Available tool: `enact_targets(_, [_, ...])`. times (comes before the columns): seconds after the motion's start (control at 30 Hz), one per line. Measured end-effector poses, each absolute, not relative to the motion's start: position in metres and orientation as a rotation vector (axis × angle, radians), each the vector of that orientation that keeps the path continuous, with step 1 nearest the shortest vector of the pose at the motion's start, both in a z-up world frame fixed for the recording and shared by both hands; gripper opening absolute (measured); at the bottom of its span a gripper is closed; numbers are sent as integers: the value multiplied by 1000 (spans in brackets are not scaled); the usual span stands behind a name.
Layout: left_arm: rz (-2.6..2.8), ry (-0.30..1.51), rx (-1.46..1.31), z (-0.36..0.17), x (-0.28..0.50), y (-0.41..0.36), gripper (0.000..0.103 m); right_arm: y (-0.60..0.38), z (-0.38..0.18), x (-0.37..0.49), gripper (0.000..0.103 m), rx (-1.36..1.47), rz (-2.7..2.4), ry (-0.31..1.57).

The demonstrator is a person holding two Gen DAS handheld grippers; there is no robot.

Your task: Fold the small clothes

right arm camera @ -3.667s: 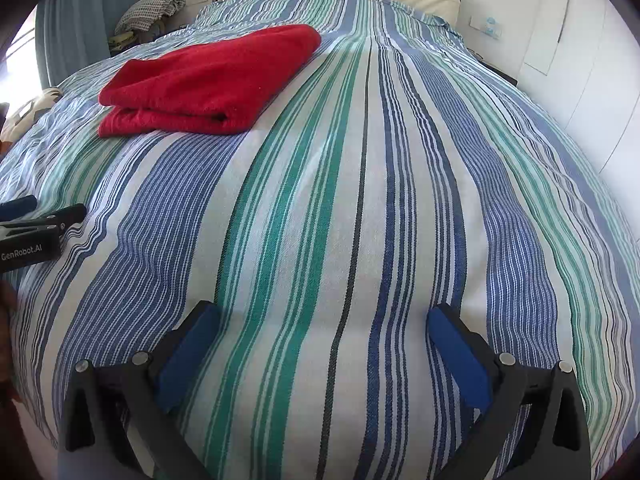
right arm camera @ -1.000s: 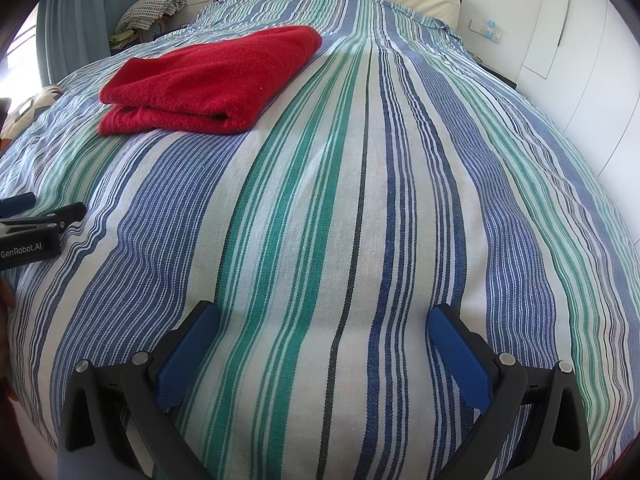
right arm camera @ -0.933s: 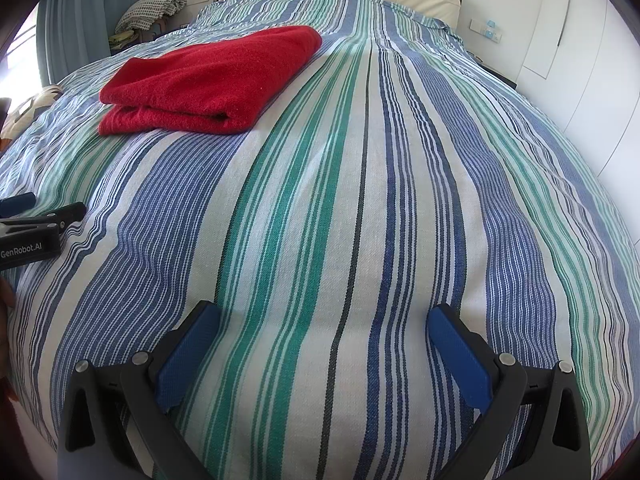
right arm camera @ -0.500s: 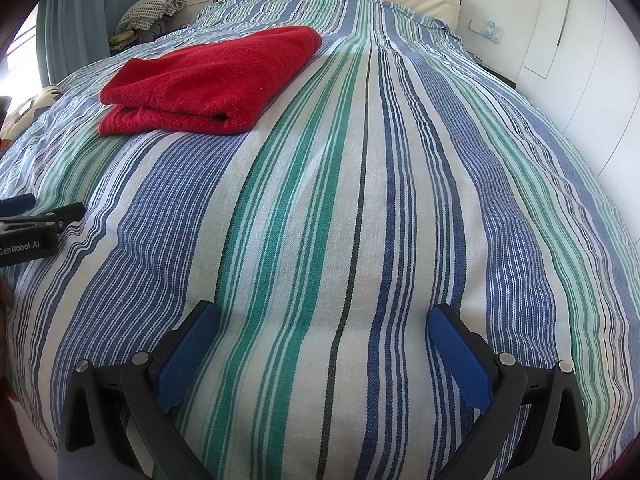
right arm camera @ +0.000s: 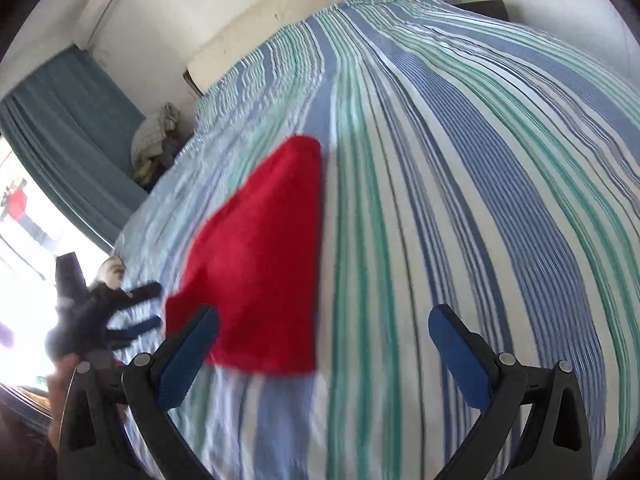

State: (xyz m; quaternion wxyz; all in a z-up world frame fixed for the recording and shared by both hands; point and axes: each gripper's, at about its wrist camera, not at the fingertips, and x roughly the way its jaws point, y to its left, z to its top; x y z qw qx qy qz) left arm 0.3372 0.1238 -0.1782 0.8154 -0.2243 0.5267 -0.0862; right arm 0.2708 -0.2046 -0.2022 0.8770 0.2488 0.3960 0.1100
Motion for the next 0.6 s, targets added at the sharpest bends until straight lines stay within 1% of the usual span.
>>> enact_targets(0.07, [-154, 1179, -456, -193, 356, 117, 102, -198, -205, 317, 103, 534, 278, 839])
enact_targets(0.17, [-119, 1219, -396, -206, 361, 109, 102, -180, -232, 370, 103, 595, 347, 928])
enact_targets(0.2, [-119, 1222, -364, -207, 359, 105, 102, -176, -245, 382, 100, 623, 371, 963])
enact_targets(0.23, [-122, 1221, -330, -207, 357, 100, 102, -166, -257, 388, 94, 638, 384, 995])
enact_targets(0.27, [-125, 1219, -302, -206, 355, 94, 100, -155, -264, 393, 90, 617, 386, 1011])
enact_targets(0.3, [-125, 1218, -276, -206, 354, 90, 77, -144, -264, 396, 78, 549, 378, 1005])
enact_targets(0.33, [-145, 1221, -257, -205, 352, 83, 41, -128, -260, 396, 56, 439, 384, 995])
enact_targets(0.37, [-159, 1222, -240, -201, 352, 77, 30, -109, -252, 394, 50, 297, 369, 985])
enact_targets(0.4, [-146, 1212, -213, -193, 350, 72, 23, -94, -242, 390, 45, 170, 342, 956])
enact_targets(0.43, [-129, 1192, -176, -184, 348, 68, 21, -82, -230, 385, 38, 84, 328, 918])
enact_targets(0.5, [-136, 1117, -125, -158, 338, 60, 20, -74, -200, 376, 35, 41, 335, 842])
enact_targets(0.6, [-162, 993, -109, -110, 324, 63, 21, -73, -145, 365, 35, -3, 356, 704])
